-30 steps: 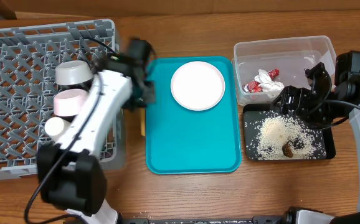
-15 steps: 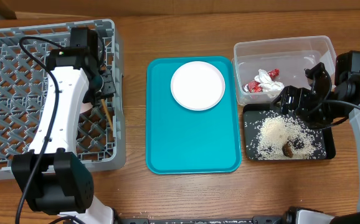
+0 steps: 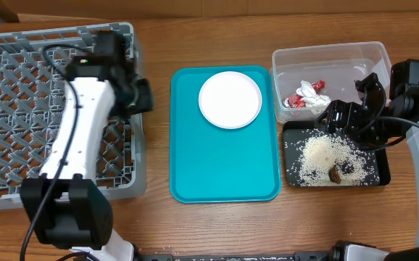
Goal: Sort waste into correct bins and load items into the dishwasher
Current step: 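Carry the chopsticks left and drop them into the rack, then reach the left gripper to the white plate and grip its edge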
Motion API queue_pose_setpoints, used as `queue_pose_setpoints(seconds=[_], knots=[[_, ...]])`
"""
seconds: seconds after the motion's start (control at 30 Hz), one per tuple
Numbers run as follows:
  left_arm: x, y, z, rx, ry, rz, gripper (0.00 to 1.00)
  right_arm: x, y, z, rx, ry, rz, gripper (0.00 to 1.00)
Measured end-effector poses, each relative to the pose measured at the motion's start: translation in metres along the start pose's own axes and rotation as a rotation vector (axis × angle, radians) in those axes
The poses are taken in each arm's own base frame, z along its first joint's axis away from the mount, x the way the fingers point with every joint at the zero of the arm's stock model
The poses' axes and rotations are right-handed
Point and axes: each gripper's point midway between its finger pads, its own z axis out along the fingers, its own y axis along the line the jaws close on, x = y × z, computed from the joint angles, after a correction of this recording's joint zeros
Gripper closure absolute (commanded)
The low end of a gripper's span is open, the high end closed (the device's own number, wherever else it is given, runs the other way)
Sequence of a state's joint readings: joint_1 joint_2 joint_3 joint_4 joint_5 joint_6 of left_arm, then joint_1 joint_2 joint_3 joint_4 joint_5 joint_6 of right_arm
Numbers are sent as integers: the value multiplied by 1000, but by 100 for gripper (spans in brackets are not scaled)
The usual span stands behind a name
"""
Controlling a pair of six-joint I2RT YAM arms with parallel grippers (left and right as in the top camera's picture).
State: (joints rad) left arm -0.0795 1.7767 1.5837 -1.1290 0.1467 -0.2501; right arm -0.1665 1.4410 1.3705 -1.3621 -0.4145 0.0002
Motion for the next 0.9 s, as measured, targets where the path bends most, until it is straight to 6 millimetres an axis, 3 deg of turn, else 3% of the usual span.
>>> queue_pose_setpoints(seconds=[0.07, 0.23, 0.3, 0.5, 0.67, 0.8, 0.9], knots=[[0, -29, 3, 28, -24, 82, 36, 0, 0, 0, 0, -1, -1, 0], [7, -108, 8, 111, -101, 318, 35, 0, 0, 0, 0, -1, 0, 0], [14, -137, 9, 143, -128, 426, 27, 0, 0, 0, 0, 0, 0, 0], [33, -201, 34, 206, -162, 635, 30, 0, 0, 0, 0, -1, -1, 0], [47, -221, 85, 196, -114, 714, 36, 0, 0, 0, 0, -1, 0, 0], [61, -211, 127, 149, -25, 724, 43, 0, 0, 0, 0, 0, -1, 0], [73, -196, 149, 103, 53, 718, 55, 0, 0, 0, 0, -1, 0, 0]])
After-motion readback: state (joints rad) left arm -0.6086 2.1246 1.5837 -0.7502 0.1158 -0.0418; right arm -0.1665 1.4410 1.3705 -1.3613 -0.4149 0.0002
